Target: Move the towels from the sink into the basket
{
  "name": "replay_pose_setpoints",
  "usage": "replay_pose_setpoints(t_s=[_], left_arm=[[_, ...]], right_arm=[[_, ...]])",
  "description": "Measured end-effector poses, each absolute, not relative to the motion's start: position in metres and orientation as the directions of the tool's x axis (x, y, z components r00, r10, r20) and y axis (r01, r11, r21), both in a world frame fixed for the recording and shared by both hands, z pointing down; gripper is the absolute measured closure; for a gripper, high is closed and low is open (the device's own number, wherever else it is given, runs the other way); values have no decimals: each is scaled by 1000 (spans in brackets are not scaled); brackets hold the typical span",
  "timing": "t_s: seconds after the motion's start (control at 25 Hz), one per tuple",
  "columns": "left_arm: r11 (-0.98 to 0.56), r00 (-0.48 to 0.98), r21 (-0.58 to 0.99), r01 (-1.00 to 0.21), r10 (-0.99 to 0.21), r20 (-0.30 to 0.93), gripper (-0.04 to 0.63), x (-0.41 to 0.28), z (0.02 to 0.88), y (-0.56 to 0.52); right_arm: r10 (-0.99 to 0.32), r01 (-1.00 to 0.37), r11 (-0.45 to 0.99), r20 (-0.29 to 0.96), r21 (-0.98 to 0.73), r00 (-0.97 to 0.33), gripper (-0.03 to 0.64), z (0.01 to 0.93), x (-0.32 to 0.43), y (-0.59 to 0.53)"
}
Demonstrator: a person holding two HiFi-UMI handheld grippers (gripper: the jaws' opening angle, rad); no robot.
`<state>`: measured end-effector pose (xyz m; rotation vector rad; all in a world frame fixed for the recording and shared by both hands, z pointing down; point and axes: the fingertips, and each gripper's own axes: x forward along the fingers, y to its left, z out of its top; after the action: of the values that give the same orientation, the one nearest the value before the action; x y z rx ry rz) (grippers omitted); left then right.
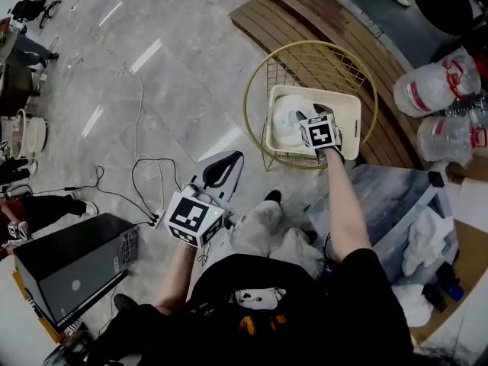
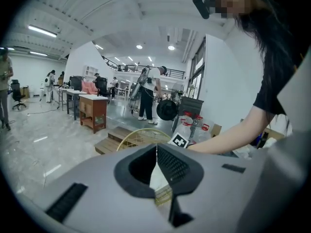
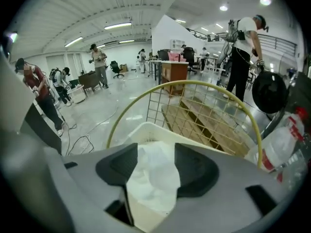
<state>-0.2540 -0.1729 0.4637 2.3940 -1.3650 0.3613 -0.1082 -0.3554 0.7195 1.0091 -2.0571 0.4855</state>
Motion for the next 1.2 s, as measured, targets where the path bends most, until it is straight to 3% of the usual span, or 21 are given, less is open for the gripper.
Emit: replay_pose_setpoints(t_s=[0.28,0.6,0.92,1.2], left_arm=[[-550,576,183,-815,-733,362,584,-218,447,-177],[-738,751,183,-649,-583,312,584,-114,425,-160],[-874,887,217,-434,-373,271,584,34,410,-98],[-931,936,212,-296,-239,259,584,154,403,-47]], right_arm=[[-629,-818,574,627,-23,-459,379,618,-79,-337],[-791,-873,487,408,-34,-457,399,479,20,-251],[-908,-960,265,359,89,-217,399,420,201,-132],[-890,-989,4,450,151,65,358,463,373,-36]])
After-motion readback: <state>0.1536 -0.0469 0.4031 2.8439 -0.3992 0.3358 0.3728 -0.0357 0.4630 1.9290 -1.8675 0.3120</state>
